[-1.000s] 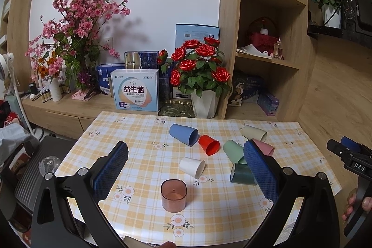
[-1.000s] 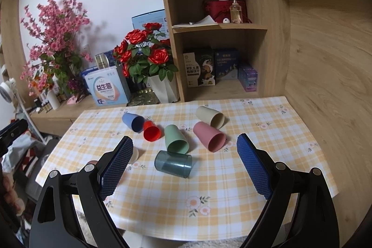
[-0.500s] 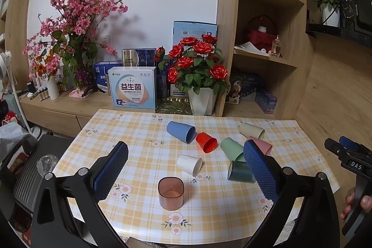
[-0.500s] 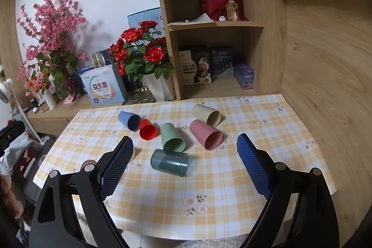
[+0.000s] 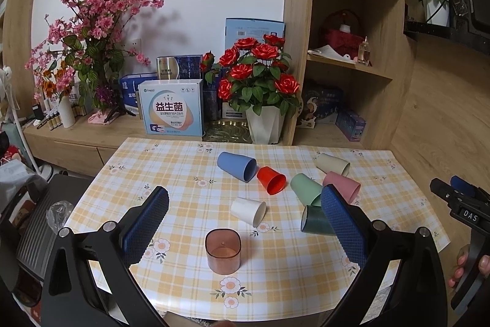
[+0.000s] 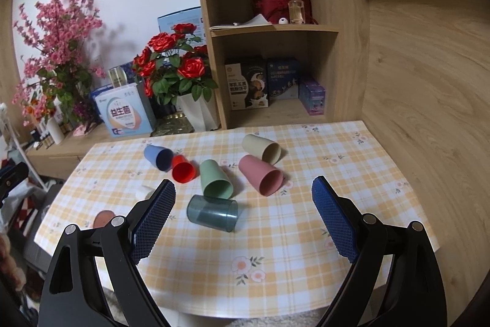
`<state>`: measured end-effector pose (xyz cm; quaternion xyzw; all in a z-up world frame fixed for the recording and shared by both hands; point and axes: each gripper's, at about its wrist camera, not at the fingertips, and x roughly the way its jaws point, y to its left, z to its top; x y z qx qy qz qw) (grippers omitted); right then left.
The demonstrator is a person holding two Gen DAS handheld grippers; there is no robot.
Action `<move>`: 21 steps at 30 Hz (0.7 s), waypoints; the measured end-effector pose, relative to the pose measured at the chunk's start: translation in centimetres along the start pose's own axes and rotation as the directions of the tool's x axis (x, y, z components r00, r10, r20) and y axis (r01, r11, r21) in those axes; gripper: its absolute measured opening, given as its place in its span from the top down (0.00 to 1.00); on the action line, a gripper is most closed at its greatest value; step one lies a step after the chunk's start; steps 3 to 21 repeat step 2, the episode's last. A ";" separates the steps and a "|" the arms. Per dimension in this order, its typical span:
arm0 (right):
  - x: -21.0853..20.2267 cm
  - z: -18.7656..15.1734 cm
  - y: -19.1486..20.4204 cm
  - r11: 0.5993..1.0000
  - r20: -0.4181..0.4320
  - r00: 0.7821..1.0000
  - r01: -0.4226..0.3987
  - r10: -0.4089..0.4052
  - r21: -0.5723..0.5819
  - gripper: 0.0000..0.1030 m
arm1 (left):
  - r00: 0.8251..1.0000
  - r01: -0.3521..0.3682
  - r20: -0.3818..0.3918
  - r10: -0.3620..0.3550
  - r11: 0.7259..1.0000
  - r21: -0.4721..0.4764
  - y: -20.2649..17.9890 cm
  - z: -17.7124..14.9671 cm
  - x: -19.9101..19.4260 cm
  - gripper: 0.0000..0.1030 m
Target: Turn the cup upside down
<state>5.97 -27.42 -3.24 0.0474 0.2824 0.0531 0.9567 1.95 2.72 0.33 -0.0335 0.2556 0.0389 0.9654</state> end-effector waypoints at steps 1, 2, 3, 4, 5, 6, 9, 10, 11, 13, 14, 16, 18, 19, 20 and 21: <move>0.1 -0.1 0.0 1.000 0.001 1.000 0.004 -0.004 -0.003 0.15 | 1.000 -0.001 -0.004 0.001 1.000 -0.001 0.0 -0.1 0.4 0.06; 0.2 -0.2 0.0 1.000 0.000 1.000 0.007 -0.007 -0.004 0.15 | 1.000 0.000 -0.009 0.000 1.000 -0.003 0.0 -0.1 0.7 0.06; 0.2 -0.2 0.0 1.000 0.000 1.000 0.007 -0.007 -0.004 0.15 | 1.000 0.000 -0.009 0.000 1.000 -0.003 0.0 -0.1 0.7 0.06; 0.2 -0.2 0.0 1.000 0.000 1.000 0.007 -0.007 -0.004 0.15 | 1.000 0.000 -0.009 0.000 1.000 -0.003 0.0 -0.1 0.7 0.06; 0.2 -0.2 0.0 1.000 0.000 1.000 0.007 -0.007 -0.004 0.15 | 1.000 0.000 -0.009 0.000 1.000 -0.003 0.0 -0.1 0.7 0.06; 0.2 -0.2 0.0 1.000 0.000 1.000 0.007 -0.007 -0.004 0.15 | 1.000 0.000 -0.009 0.000 1.000 -0.003 0.0 -0.1 0.7 0.06; 0.2 -0.2 0.0 1.000 0.000 1.000 0.007 -0.007 -0.004 0.15 | 1.000 0.000 -0.009 0.000 1.000 -0.003 0.0 -0.1 0.7 0.06; 0.2 -0.2 0.0 1.000 0.000 1.000 0.007 -0.007 -0.004 0.15 | 1.000 0.000 -0.009 0.000 1.000 -0.003 0.0 -0.1 0.7 0.06; 0.2 -0.2 0.0 1.000 0.000 1.000 0.007 -0.007 -0.004 0.15 | 1.000 0.000 -0.009 0.000 1.000 -0.003 0.0 -0.1 0.7 0.06; 0.2 -0.2 0.0 1.000 0.000 1.000 0.007 -0.007 -0.004 0.15 | 1.000 0.000 -0.009 0.000 1.000 -0.003 0.0 -0.1 0.7 0.06; 0.2 -0.2 0.0 1.000 0.000 1.000 0.007 -0.007 -0.004 0.15 | 1.000 0.000 -0.009 0.000 1.000 -0.003 0.0 -0.1 0.7 0.06; 0.2 -0.2 0.0 1.000 0.000 1.000 0.007 -0.007 -0.004 0.15 | 1.000 0.000 -0.009 0.000 1.000 -0.003 0.0 -0.1 0.7 0.06; 0.2 -0.2 0.0 1.000 0.000 1.000 0.007 -0.007 -0.004 0.15 | 1.000 0.000 -0.009 0.000 1.000 -0.003 0.0 -0.1 0.7 0.06; 0.2 -0.2 0.0 1.000 0.000 1.000 0.007 -0.007 -0.004 0.15 | 1.000 0.000 -0.009 0.000 1.000 -0.003 0.0 -0.1 0.7 0.06; 0.2 -0.2 0.0 1.000 0.000 1.000 0.007 -0.007 -0.004 0.15 | 1.000 0.000 -0.009 0.000 1.000 -0.003 0.0 -0.1 0.7 0.06; 0.2 -0.2 0.0 1.000 0.000 1.000 0.007 -0.007 -0.004 0.15 | 1.000 0.000 -0.009 0.000 1.000 -0.003 0.0 -0.1 0.7 0.06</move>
